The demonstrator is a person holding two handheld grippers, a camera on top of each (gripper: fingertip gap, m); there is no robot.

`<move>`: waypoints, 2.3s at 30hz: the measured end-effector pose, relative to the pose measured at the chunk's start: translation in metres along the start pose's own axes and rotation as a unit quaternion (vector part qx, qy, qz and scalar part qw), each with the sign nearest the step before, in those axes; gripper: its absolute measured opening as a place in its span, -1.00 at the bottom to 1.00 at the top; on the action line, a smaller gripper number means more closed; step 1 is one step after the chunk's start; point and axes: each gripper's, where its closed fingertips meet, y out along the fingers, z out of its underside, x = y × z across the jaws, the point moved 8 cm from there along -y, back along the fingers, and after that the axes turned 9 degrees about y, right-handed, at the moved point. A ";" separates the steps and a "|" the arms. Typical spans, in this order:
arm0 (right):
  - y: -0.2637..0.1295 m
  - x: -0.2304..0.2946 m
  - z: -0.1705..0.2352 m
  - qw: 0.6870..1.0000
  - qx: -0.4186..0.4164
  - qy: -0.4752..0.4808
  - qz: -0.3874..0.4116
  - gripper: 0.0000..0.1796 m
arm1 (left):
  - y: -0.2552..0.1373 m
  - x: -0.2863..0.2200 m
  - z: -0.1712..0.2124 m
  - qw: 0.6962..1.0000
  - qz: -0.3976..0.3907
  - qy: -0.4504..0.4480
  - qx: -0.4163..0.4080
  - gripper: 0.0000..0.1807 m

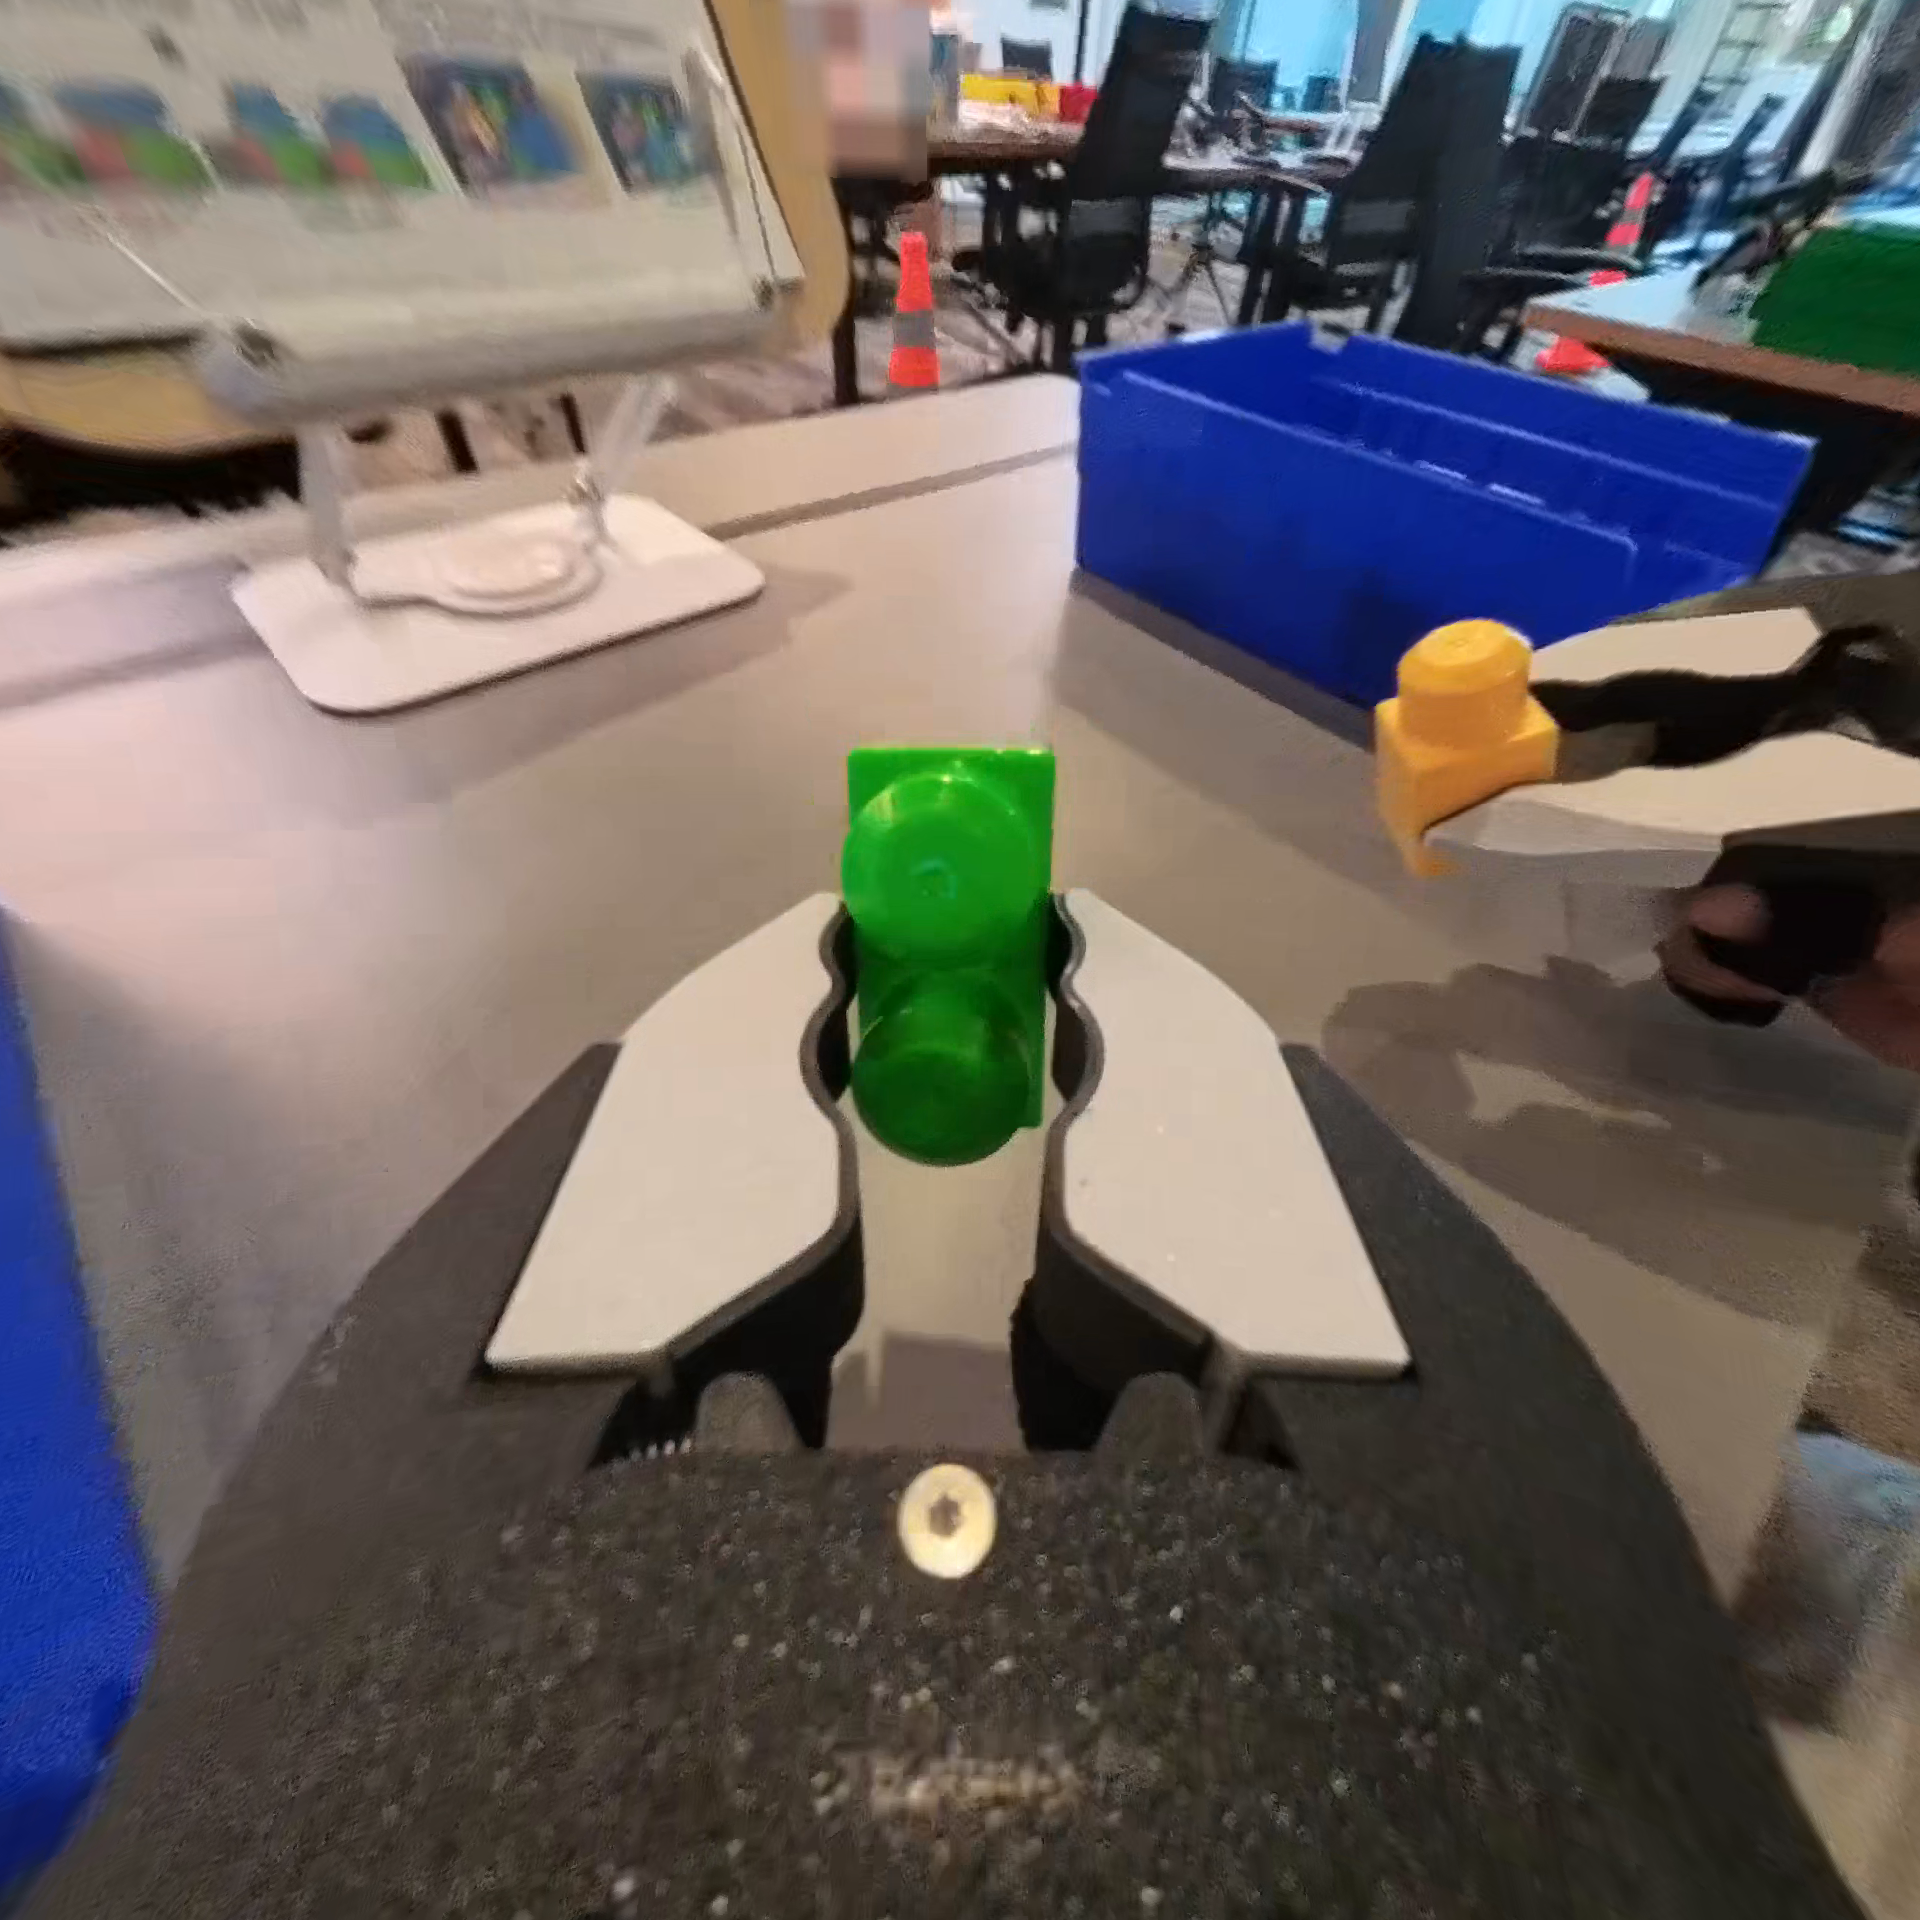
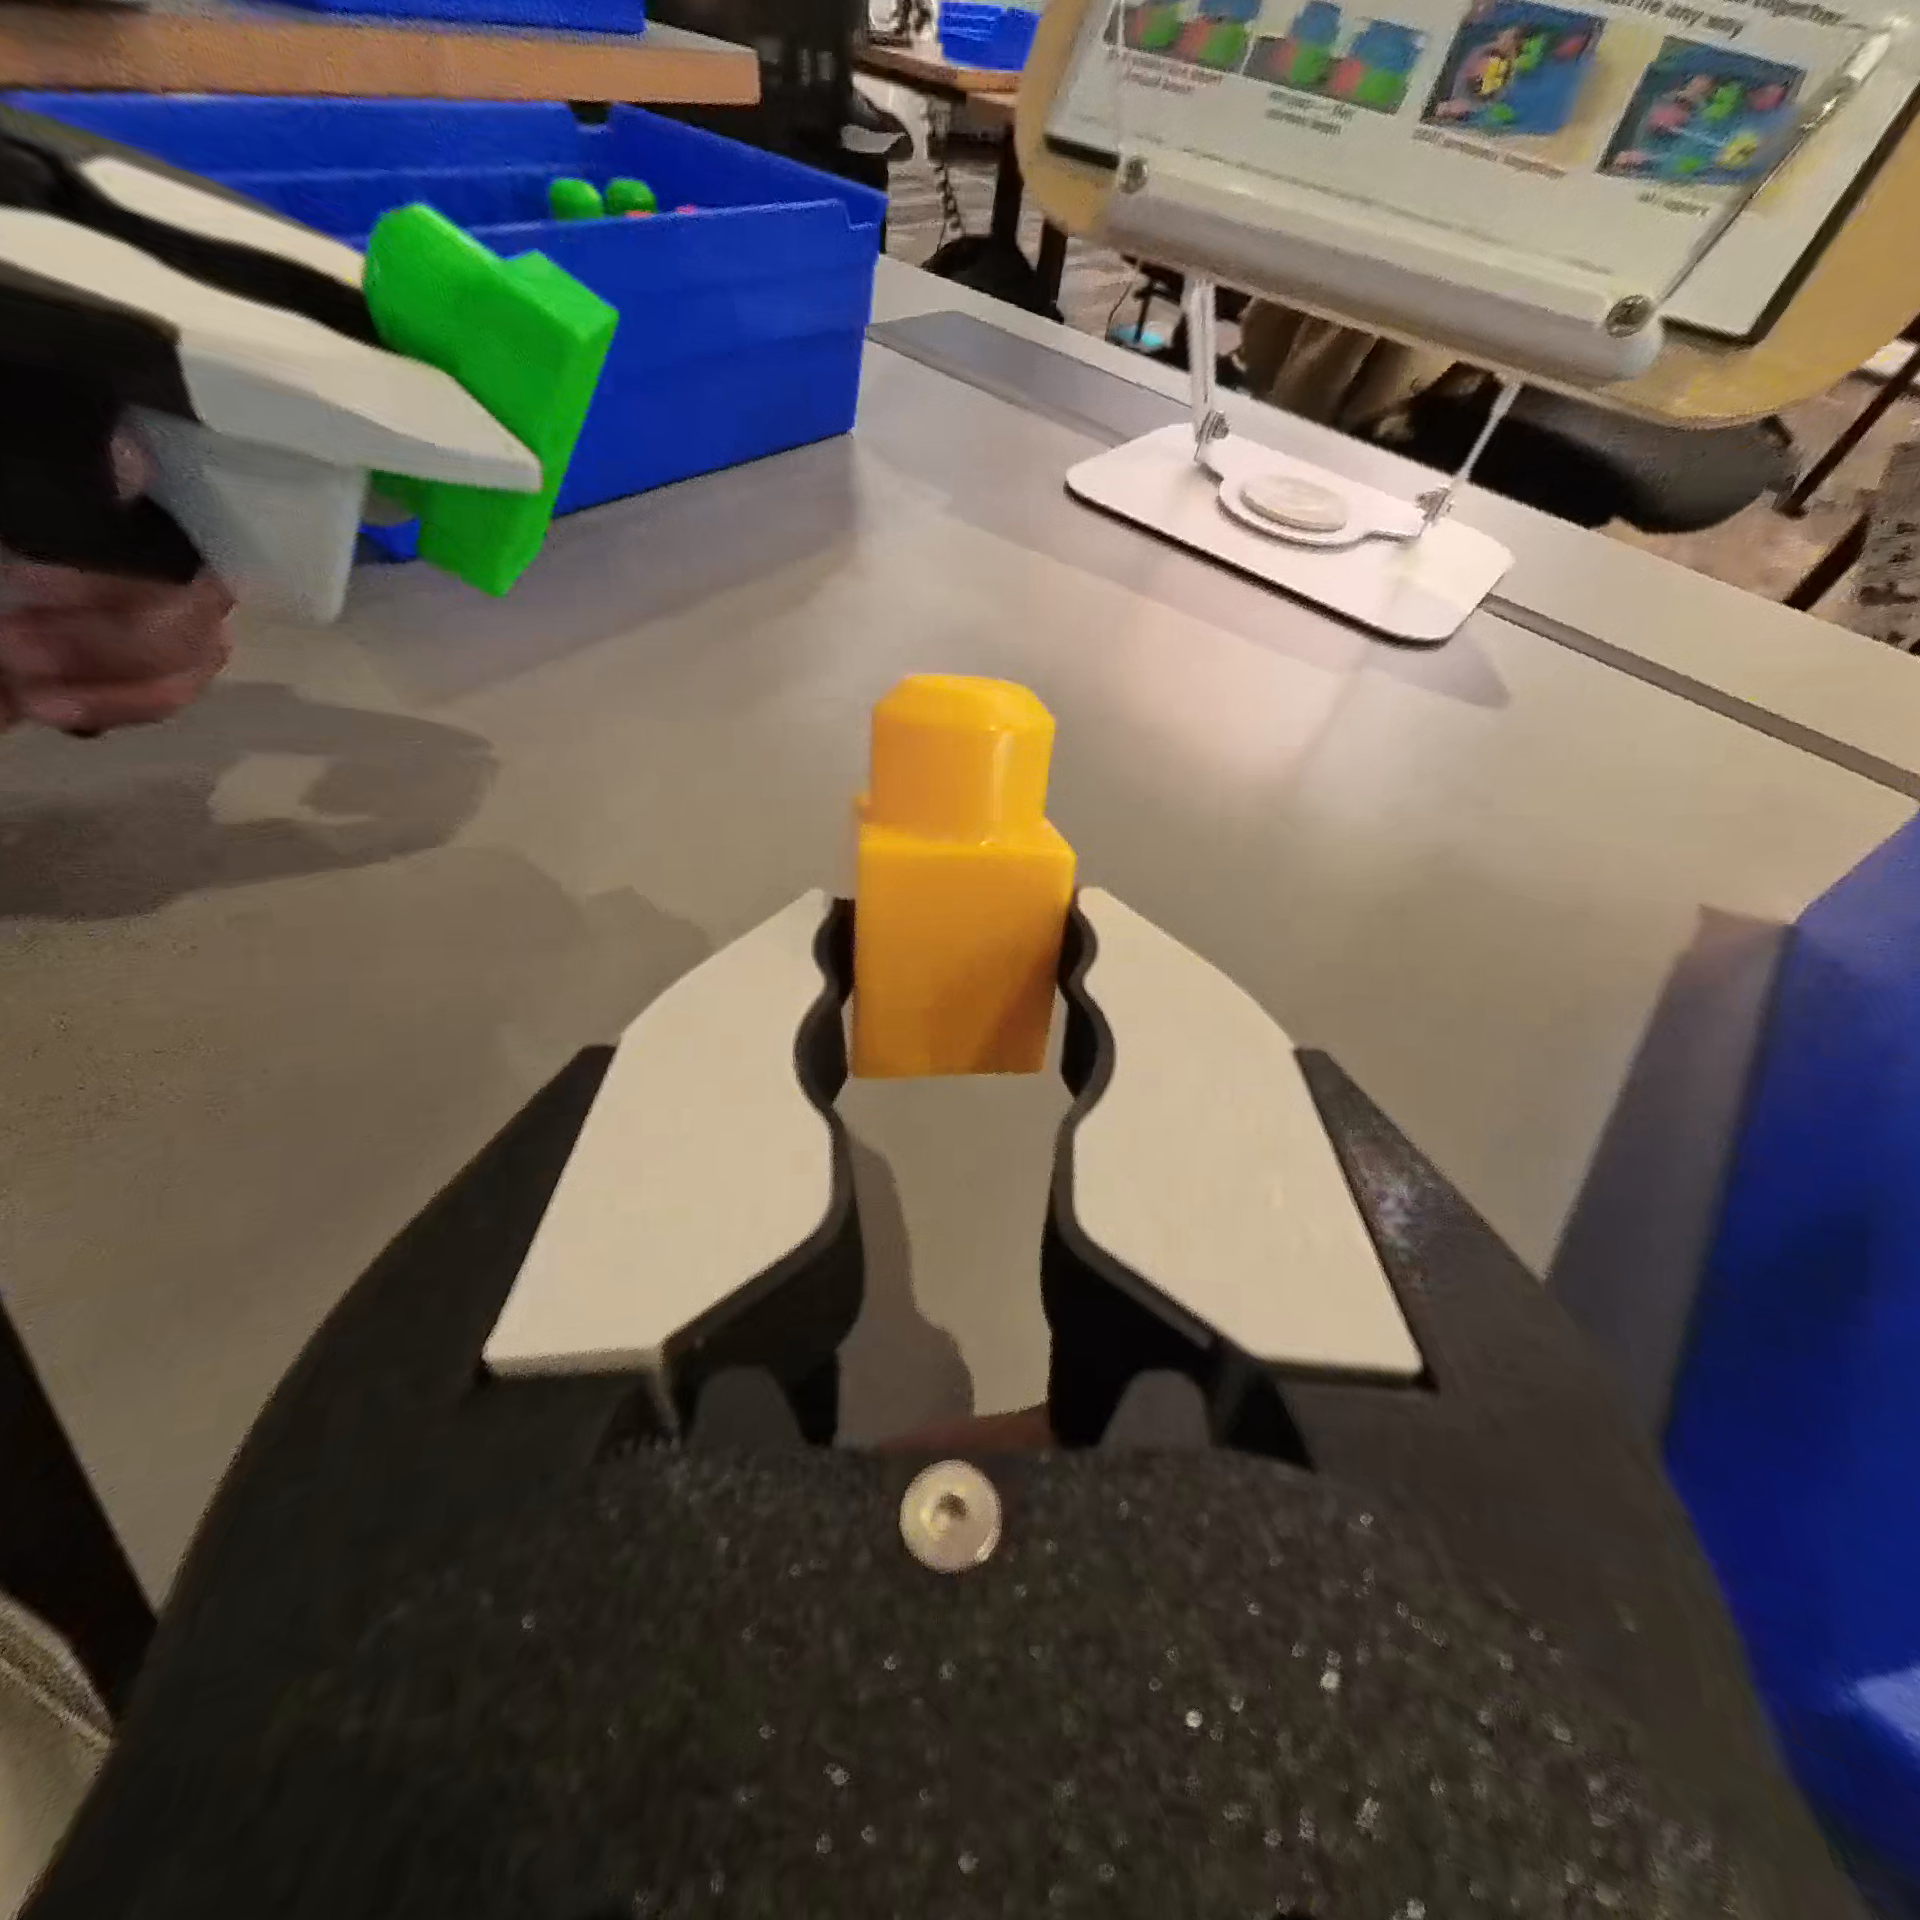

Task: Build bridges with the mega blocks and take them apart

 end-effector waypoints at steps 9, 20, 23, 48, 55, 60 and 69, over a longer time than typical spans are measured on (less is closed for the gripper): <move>0.002 0.006 0.002 1.000 0.018 -0.016 -0.005 -0.58 | 0.004 0.000 0.021 0.999 0.035 0.020 0.012 -0.62; -0.035 -0.275 -0.092 0.926 0.303 0.083 0.209 -0.58 | 0.009 -0.015 0.021 0.995 0.087 0.045 0.017 -0.62; -0.005 -0.315 -0.071 0.882 0.422 0.105 0.180 -0.58 | 0.011 -0.019 0.022 0.994 0.087 0.065 0.025 -0.62; -0.011 -0.161 -0.131 0.989 0.115 0.089 0.023 -0.33 | 0.005 -0.018 0.029 0.992 0.065 0.095 0.056 -0.62; -0.025 0.020 -0.026 0.982 0.051 0.103 -0.150 -0.34 | 0.007 -0.018 0.029 0.992 0.065 0.094 0.060 -0.62; -0.030 0.040 0.002 0.984 0.051 0.082 -0.147 -0.42 | 0.012 -0.022 0.029 0.990 0.069 0.104 0.070 -0.62; -0.030 0.019 0.006 0.979 0.063 0.130 -0.144 -0.47 | 0.088 -0.005 -0.012 0.927 0.130 0.109 0.335 -0.62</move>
